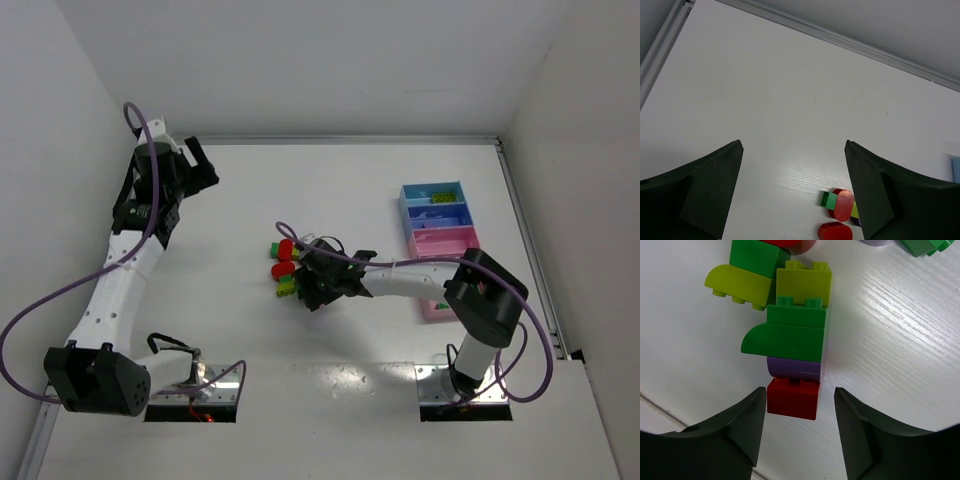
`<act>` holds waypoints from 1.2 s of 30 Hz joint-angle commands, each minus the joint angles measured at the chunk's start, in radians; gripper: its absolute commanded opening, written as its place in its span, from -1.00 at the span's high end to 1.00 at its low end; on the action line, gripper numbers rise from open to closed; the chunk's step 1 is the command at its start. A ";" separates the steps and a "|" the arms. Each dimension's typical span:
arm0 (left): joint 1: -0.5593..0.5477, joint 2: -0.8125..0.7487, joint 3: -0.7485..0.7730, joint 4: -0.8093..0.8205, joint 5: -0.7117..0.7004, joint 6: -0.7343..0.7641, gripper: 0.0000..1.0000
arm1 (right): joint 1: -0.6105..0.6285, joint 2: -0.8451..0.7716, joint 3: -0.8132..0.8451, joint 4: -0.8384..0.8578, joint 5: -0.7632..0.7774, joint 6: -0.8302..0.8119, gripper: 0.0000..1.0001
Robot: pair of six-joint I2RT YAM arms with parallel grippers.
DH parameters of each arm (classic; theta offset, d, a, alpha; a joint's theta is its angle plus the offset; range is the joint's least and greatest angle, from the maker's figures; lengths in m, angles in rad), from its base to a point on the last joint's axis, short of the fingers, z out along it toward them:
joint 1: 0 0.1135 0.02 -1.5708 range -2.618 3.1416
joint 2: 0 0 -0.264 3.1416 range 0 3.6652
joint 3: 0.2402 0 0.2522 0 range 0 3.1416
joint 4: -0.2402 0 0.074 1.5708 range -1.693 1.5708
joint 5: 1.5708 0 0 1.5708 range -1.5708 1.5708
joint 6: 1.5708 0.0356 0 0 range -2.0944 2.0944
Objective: Sort the legos into containers by color
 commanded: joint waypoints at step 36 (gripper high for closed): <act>0.043 -0.024 -0.156 0.058 0.668 0.171 -0.79 | -0.107 -0.299 -0.117 0.051 -0.196 -0.324 1.00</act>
